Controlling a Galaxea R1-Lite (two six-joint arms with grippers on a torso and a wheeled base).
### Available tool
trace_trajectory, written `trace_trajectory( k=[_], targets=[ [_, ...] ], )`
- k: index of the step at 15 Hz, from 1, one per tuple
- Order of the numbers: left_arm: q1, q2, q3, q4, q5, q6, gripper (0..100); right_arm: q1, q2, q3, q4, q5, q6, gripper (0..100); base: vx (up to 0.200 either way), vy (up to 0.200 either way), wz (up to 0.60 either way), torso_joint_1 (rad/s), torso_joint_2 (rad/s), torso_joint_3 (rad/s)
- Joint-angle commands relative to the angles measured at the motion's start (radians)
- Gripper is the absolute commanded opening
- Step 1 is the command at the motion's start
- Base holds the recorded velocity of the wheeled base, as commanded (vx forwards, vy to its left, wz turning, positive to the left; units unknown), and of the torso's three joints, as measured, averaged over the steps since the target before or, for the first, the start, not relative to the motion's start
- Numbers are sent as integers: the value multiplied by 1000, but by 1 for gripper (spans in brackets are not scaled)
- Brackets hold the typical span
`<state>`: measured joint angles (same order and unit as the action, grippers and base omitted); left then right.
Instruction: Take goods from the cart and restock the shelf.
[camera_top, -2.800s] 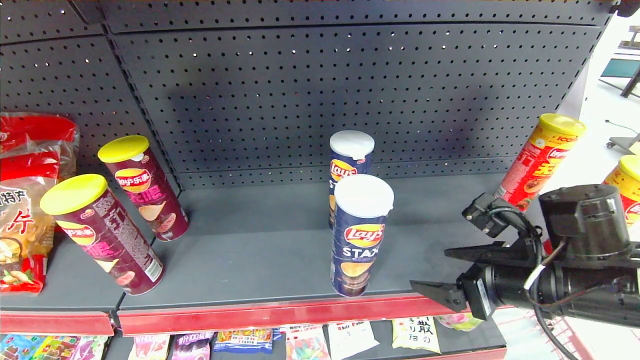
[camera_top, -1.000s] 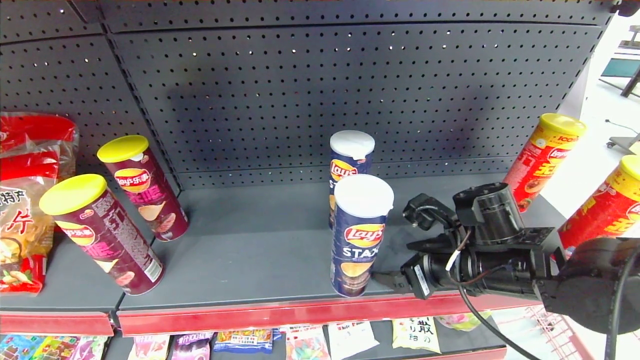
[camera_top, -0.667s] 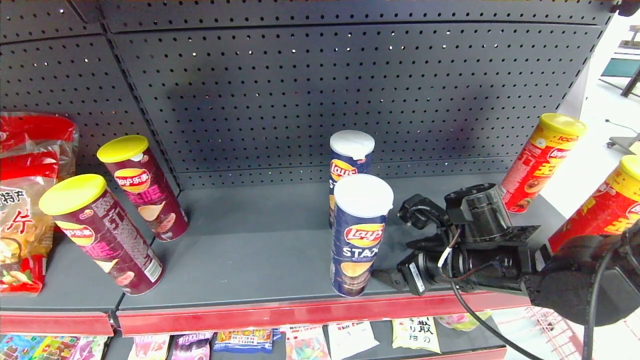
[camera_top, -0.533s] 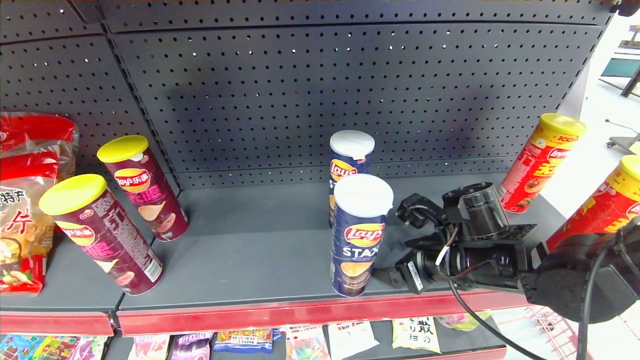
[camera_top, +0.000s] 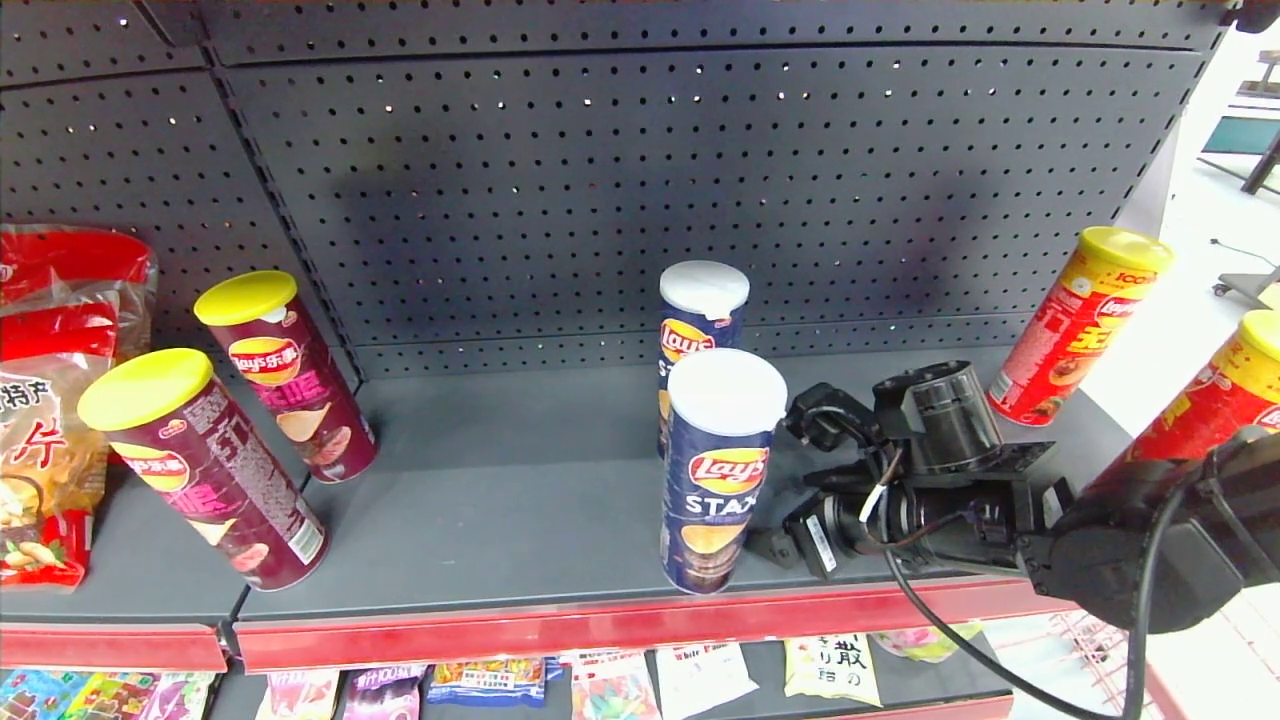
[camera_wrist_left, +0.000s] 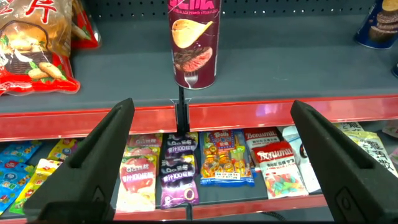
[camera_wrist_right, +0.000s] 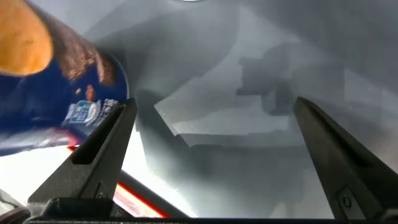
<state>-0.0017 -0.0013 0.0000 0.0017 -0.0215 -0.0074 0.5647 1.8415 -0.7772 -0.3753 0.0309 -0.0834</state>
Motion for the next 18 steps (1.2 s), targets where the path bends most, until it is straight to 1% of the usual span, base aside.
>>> trace_trajectory(
  k=[1, 9, 12, 13, 15, 16, 17, 18],
  targets=[
    [0, 1, 0, 0, 0, 0, 100, 12, 1, 1, 3, 1, 1, 100, 0, 0, 0, 0, 0, 0],
    [0, 1, 0, 0, 0, 0, 100, 29, -2, 16, 9, 4, 2, 100, 0, 0, 0, 0, 0, 0],
    [0, 1, 0, 0, 0, 0, 100, 23, -15, 42, 7, 4, 2, 100, 0, 0, 0, 0, 0, 0],
    [0, 1, 0, 0, 0, 0, 100, 15, -51, 65, 6, 3, 1, 100, 0, 0, 0, 0, 0, 0],
    [0, 1, 0, 0, 0, 0, 100, 12, -168, 154, -4, -3, 1, 100, 0, 0, 0, 0, 0, 0],
    [0, 1, 0, 0, 0, 0, 100, 14, -245, 200, -2, -20, 1, 100, 0, 0, 0, 0, 0, 0],
    [0, 1, 0, 0, 0, 0, 100, 17, -396, 289, -1, -55, 1, 100, 0, 0, 0, 0, 0, 0],
    [0, 1, 0, 0, 0, 0, 100, 18, -472, 326, -1, -68, -1, 100, 0, 0, 0, 0, 0, 0]
  ],
)
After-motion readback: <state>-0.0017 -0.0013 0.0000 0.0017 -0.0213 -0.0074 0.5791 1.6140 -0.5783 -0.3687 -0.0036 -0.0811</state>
